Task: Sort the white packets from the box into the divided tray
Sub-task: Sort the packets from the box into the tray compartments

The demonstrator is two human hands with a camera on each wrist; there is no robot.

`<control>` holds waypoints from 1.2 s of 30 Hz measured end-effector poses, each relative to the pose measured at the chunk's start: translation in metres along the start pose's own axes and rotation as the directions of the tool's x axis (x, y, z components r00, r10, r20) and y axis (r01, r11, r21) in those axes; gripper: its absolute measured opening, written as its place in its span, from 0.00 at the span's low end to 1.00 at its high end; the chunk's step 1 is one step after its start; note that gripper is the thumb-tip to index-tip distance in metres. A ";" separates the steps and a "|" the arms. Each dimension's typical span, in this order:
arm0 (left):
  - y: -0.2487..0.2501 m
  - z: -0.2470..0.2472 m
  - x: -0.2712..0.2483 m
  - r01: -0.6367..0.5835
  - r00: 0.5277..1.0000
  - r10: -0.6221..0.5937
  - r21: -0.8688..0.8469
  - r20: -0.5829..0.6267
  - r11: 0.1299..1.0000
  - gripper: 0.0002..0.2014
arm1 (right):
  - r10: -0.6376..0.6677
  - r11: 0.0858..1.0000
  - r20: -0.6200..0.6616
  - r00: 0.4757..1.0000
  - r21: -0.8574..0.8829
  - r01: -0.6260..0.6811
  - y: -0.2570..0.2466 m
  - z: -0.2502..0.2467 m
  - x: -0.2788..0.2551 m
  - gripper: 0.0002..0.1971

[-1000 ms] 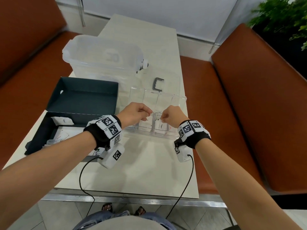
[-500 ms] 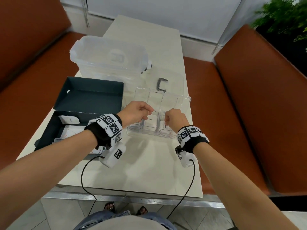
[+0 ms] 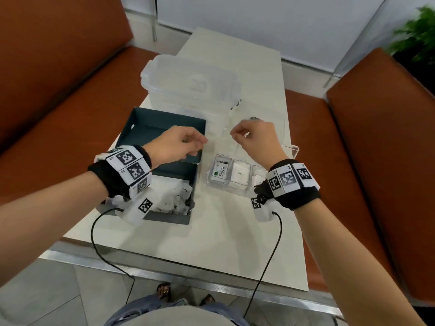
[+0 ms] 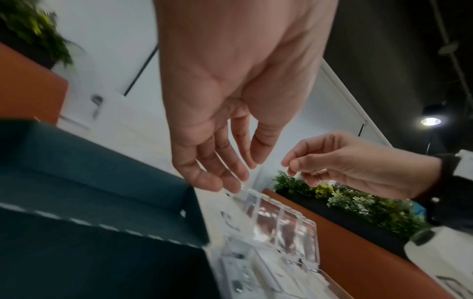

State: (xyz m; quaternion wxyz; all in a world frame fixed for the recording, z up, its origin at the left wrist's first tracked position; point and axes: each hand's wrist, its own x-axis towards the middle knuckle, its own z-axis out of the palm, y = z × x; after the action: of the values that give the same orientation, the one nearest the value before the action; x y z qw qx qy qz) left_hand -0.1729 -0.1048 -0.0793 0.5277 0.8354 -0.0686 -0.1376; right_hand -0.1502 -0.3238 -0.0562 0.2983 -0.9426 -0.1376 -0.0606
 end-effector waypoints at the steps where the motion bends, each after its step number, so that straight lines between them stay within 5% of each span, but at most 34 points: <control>1: -0.005 -0.014 -0.005 -0.006 1.000 0.007 0.030 -0.022 1.000 0.09 | -0.033 0.999 0.014 0.999 0.019 0.032 -0.011 0.006 0.005 0.06; 7: -0.046 -0.076 -0.025 0.057 0.983 -0.015 0.224 -0.185 0.973 0.08 | -0.188 0.982 0.288 0.939 0.050 0.182 -0.076 0.069 0.021 0.07; 11: -0.085 -0.092 -0.038 0.232 0.959 -0.140 0.398 -0.248 0.888 0.13 | -0.143 0.939 0.682 0.717 -0.137 0.317 -0.097 0.124 0.012 0.13; 14: -0.105 -0.095 -0.048 0.374 0.921 -0.262 0.461 -0.289 0.805 0.21 | -0.021 0.919 0.777 0.629 -0.233 0.319 -0.101 0.155 0.005 0.27; 20: -0.124 -0.098 -0.059 0.490 0.867 -0.439 0.238 -0.238 0.839 0.13 | 0.080 0.875 0.719 0.690 -0.382 0.296 -0.108 0.188 0.008 0.24; 25: -0.127 -0.101 -0.063 0.470 0.871 -0.442 0.099 -0.216 0.877 0.09 | 0.054 0.856 0.794 0.606 -0.349 0.381 -0.116 0.207 0.001 0.36; 28: -0.129 -0.103 -0.063 0.478 0.869 -0.458 0.082 -0.189 0.874 0.08 | 0.017 0.857 0.843 0.538 -0.289 0.426 -0.128 0.210 0.007 0.32; 33: -0.131 -0.106 -0.064 0.485 0.868 -0.472 0.056 -0.155 0.873 0.08 | -0.023 0.870 0.679 0.734 -0.348 0.350 -0.147 0.206 0.023 0.22; 36: -0.130 -0.105 -0.064 0.472 0.875 -0.456 0.078 -0.163 0.878 0.08 | -0.001 0.820 0.700 0.714 -0.408 0.401 -0.155 0.209 0.025 0.15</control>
State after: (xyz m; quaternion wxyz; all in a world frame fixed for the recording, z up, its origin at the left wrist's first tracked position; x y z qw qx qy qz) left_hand -0.2058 0.0592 -0.1437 0.4334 0.8641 0.1632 -0.1973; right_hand -0.1652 -0.0757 -0.1374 -0.0546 -0.9215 -0.3195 0.2141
